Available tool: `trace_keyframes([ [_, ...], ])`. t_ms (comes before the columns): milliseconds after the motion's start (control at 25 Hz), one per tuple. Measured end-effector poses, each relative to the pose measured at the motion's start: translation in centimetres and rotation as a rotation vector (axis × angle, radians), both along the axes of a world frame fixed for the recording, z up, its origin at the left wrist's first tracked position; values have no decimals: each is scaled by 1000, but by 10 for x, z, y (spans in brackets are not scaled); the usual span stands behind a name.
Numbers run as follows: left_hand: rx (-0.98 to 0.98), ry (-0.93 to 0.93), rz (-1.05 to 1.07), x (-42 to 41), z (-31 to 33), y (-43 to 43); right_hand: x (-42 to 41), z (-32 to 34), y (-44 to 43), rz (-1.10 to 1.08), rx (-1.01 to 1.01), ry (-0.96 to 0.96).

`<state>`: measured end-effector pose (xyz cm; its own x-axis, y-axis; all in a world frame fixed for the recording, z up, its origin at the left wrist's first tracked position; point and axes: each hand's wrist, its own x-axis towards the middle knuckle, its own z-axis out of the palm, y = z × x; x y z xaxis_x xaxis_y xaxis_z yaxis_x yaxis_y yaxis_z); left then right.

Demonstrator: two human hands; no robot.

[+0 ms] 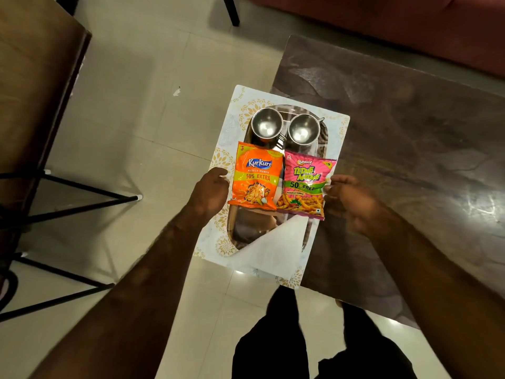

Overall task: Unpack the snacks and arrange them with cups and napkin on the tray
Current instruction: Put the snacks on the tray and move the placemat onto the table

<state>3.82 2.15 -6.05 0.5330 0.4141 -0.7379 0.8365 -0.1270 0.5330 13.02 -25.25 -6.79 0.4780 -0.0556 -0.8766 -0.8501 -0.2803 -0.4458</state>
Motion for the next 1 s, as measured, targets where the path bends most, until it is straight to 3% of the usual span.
trace_keyframes([
  [200, -155, 33, -26, 3, -4, -5, -2, -19, 14, 120, 87, 59],
  [400, -160, 30, -5, 2, -10, 3, -2, -33, 23, 158, -13, 11],
  [480, -77, -5, 39, 1, -18, 13, 0, -35, 24, 176, -31, -5],
  [600, 262, 43, -30, -5, -30, 31, -2, -39, 26, 196, -63, -30],
  [720, 228, 105, -60, -5, -38, 32, -2, -43, 29, 196, -77, -39],
  [1000, 326, -66, -224, 1, -24, 14, -8, -51, 28, 113, -60, -97],
])
